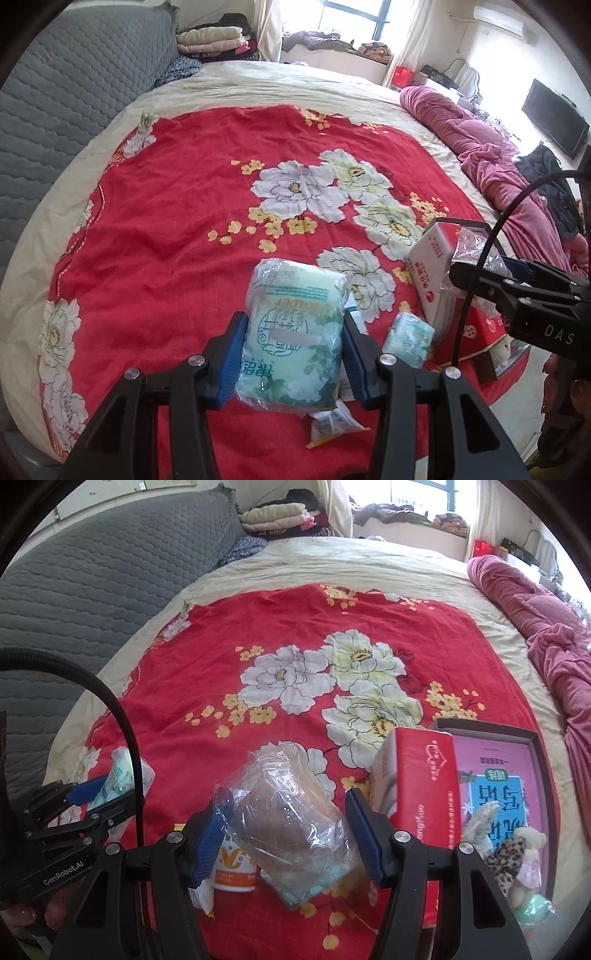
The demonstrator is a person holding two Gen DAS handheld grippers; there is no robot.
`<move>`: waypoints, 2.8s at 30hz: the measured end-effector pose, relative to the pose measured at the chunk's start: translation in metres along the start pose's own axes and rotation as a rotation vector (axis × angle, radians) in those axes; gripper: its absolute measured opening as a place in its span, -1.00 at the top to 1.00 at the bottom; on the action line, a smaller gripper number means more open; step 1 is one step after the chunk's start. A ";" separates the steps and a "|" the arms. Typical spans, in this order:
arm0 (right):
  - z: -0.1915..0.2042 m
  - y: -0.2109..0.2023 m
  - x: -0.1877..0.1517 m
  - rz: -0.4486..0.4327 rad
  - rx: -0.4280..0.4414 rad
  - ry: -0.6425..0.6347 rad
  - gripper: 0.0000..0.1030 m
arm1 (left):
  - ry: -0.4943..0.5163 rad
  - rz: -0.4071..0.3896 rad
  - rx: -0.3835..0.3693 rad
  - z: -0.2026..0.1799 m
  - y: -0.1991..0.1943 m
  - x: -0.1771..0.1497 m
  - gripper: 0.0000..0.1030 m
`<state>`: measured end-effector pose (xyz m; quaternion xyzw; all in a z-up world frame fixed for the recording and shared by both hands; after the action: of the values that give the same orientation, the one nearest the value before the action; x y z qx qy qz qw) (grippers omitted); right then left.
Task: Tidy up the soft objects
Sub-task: 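Carry the wipes packet and clear bag with both tools over the tray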
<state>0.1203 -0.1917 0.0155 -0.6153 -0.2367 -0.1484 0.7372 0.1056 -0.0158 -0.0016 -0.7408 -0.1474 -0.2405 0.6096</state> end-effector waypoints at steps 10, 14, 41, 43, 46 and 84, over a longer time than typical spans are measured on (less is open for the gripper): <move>-0.008 -0.040 -0.009 -0.046 -0.006 0.012 -0.26 | 0.033 -0.053 0.006 -0.025 -0.036 0.003 0.06; -0.012 -0.055 -0.014 -0.061 -0.010 0.018 -0.26 | 0.040 -0.071 0.002 -0.033 -0.048 0.004 0.06; -0.057 -0.133 -0.035 -0.161 -0.046 0.080 -0.26 | 0.140 -0.133 0.002 -0.103 -0.087 0.013 0.06; -0.063 -0.137 -0.036 -0.165 -0.051 0.089 -0.26 | 0.152 -0.131 -0.002 -0.110 -0.086 0.014 0.06; -0.073 -0.142 -0.037 -0.171 -0.060 0.101 -0.26 | 0.167 -0.129 -0.006 -0.120 -0.083 0.015 0.06; -0.258 -0.152 -0.100 -0.140 -0.226 0.366 -0.26 | 0.381 0.046 -0.210 -0.291 0.016 -0.010 0.06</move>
<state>0.0010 -0.4817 0.0557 -0.6391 -0.1230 -0.3338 0.6819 0.0542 -0.3015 0.0210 -0.7448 0.0132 -0.3760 0.5511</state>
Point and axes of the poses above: each gripper's, at about its wrist camera, not at the fingertips, and y roughly the way its jaws point, z to its left, x to its top, the point moved 3 cm from there along y, roughly the way its jaws point, and after that the axes turned 2 degrees about y, right-handed, at the moved point
